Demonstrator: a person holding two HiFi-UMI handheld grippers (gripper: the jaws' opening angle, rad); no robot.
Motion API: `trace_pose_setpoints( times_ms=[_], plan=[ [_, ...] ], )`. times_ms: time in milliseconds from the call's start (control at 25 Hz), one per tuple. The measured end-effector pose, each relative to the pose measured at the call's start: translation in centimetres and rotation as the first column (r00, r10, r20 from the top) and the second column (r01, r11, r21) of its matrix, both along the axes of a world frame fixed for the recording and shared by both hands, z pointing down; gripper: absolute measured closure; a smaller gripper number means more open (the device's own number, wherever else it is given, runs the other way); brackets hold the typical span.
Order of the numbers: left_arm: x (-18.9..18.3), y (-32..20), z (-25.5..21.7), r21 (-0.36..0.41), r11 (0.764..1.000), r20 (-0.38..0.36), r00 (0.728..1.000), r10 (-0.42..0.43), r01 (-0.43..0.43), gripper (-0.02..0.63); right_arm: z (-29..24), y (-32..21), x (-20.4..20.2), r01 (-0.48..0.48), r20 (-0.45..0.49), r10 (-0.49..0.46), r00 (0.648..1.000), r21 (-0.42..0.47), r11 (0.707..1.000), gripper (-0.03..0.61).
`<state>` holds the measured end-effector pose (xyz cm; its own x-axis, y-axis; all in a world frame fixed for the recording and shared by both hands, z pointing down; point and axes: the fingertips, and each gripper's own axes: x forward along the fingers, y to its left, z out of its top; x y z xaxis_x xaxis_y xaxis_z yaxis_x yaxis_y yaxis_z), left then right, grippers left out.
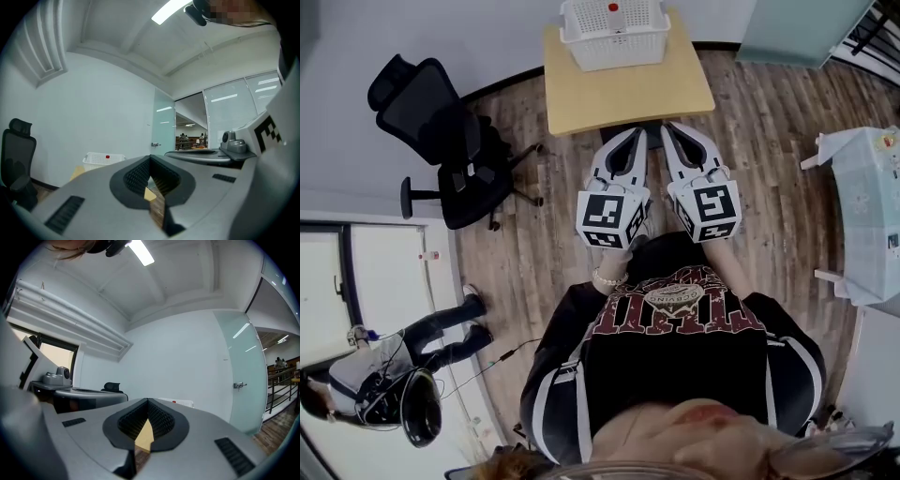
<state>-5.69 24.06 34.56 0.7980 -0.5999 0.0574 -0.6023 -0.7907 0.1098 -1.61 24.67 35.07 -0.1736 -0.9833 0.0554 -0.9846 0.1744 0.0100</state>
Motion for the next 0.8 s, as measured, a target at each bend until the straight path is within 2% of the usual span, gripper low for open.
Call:
trace_pose_setpoints(
  times_ms=[360,800],
  plan=[
    [-1.2,-4.6,0.6,-0.031,0.999,0.018,0.999,0.032,-0.031,0.574,0.5,-4.2,-1.2,-0.038,-0.002,0.038,0.999,-0.018,0.999,0.561],
    [-3.0,-7.3,1.1,-0.025,0.998,0.033,0.998,0.059,-0.058,0.574,1.6,-7.1,-3.6,-0.059,0.011,0.06,0.998,-0.04,0.997,0.561]
  ],
)
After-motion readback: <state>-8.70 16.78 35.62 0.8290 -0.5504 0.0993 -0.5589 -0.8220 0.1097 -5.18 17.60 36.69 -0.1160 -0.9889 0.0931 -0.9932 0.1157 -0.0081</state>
